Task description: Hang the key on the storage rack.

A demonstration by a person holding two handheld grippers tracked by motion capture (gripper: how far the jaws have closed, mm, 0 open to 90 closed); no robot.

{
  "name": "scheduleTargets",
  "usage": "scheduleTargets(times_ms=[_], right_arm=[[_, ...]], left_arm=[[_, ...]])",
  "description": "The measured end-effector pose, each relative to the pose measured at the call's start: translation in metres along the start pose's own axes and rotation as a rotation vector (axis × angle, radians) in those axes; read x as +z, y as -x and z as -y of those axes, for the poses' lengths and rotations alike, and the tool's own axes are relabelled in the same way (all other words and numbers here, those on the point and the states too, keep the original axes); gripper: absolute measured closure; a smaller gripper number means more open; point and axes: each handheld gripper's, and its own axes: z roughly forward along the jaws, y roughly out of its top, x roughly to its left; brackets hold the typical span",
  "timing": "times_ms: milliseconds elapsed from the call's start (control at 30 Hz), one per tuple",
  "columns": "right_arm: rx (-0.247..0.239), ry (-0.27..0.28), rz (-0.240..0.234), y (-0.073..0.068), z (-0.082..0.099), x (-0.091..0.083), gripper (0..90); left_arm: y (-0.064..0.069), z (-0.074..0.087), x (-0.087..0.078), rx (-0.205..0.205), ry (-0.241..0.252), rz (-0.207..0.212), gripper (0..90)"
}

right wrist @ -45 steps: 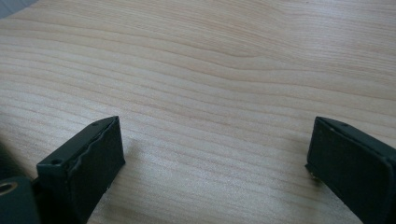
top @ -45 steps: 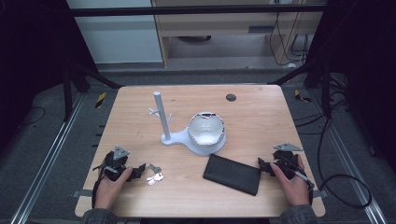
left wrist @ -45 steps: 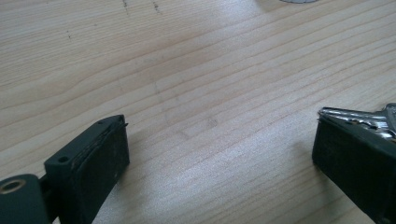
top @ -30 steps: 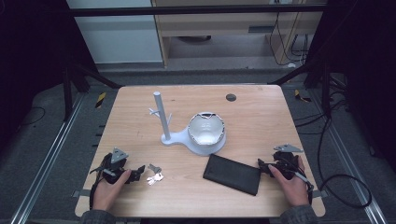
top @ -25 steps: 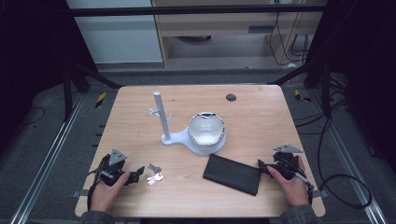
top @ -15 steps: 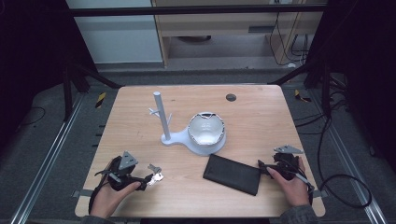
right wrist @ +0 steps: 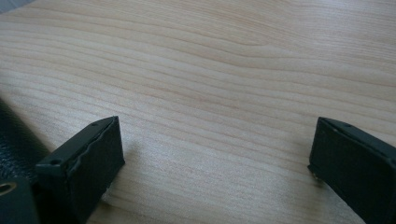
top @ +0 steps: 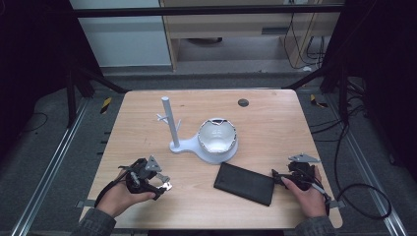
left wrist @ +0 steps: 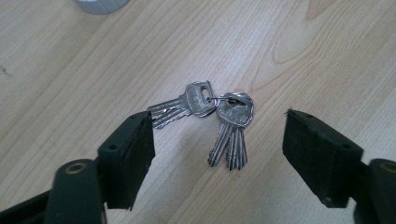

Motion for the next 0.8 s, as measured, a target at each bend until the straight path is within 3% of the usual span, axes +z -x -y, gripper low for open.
scheduleTargets(times_ms=[167,300,400,633,800], right_arm=[[-0.003,0.001,0.002,0.000,0.000,0.000,3.2],[-0.002,0.001,0.002,0.000,0.000,0.000,3.2],[-0.003,0.001,0.002,0.000,0.000,0.000,3.2],[0.002,0.000,-0.001,-0.001,0.000,-0.001,3.2],[0.001,0.000,-0.001,-0.001,0.000,0.000,3.2]], left_arm=[[-0.002,-0.003,0.007,0.038,-0.056,0.015,35.3],[-0.003,-0.003,0.013,0.044,-0.069,0.031,38.9],[-0.004,-0.002,0.019,0.070,-0.090,0.039,41.7],[-0.003,-0.002,0.023,0.070,-0.090,0.057,50.4],[-0.002,-0.003,0.028,0.077,-0.119,0.077,54.3]])
